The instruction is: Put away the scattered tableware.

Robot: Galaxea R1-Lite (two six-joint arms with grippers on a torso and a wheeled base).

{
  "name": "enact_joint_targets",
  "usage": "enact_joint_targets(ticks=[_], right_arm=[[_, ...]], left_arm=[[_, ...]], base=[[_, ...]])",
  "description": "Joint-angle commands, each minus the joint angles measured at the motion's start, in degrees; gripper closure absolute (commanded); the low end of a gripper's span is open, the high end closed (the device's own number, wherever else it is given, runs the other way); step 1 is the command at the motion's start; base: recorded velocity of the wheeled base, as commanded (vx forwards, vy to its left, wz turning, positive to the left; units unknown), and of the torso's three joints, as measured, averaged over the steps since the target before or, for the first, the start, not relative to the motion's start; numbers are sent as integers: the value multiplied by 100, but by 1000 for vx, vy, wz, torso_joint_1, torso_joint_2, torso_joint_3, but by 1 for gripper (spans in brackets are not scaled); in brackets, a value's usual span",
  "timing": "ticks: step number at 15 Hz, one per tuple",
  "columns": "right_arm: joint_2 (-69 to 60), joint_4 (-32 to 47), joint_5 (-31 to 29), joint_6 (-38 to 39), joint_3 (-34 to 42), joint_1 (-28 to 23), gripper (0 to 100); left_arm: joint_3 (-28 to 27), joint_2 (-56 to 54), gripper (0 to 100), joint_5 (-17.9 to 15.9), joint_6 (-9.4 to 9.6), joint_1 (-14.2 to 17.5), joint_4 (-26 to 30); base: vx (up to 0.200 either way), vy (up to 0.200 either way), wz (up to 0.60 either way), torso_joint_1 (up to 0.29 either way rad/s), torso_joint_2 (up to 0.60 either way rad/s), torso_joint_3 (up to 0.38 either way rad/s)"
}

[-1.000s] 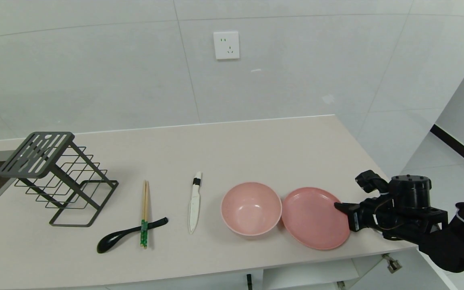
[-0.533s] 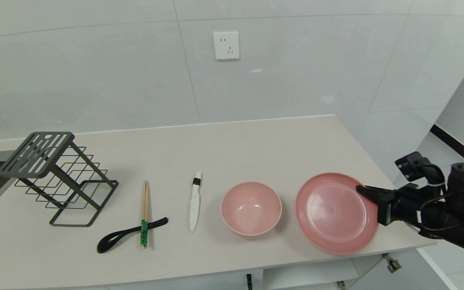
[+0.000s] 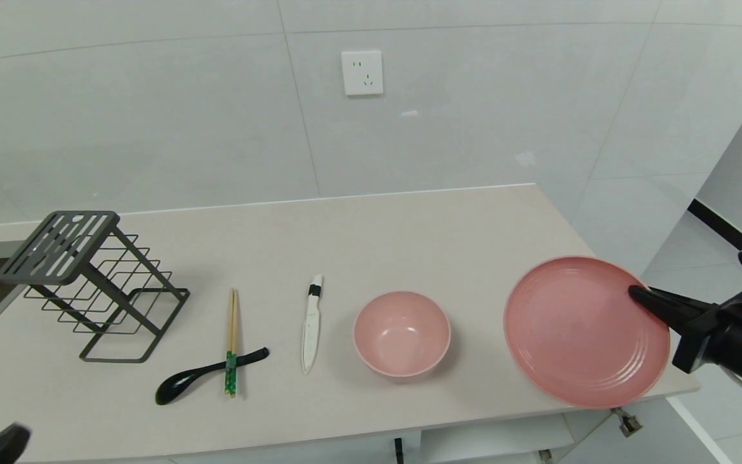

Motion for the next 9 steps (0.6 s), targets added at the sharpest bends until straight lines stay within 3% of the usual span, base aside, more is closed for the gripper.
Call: enact_joint_targets(ticks=[1, 4, 9], right_arm=[[-526, -101, 8, -12, 456, -275, 100], [-1230, -101, 8, -30, 552, -548, 100], [-1511, -110, 16, -38, 772, -548, 100]], left_arm=[[-294, 2341, 0, -508, 215, -561, -614], [-426, 3141, 0, -271, 224, -1238, -597], [-979, 4187, 0, -139, 215, -1326, -500]], base=[[0, 0, 0, 0, 0, 0], [0, 0, 0, 0, 0, 0], [0, 0, 0, 0, 0, 0]])
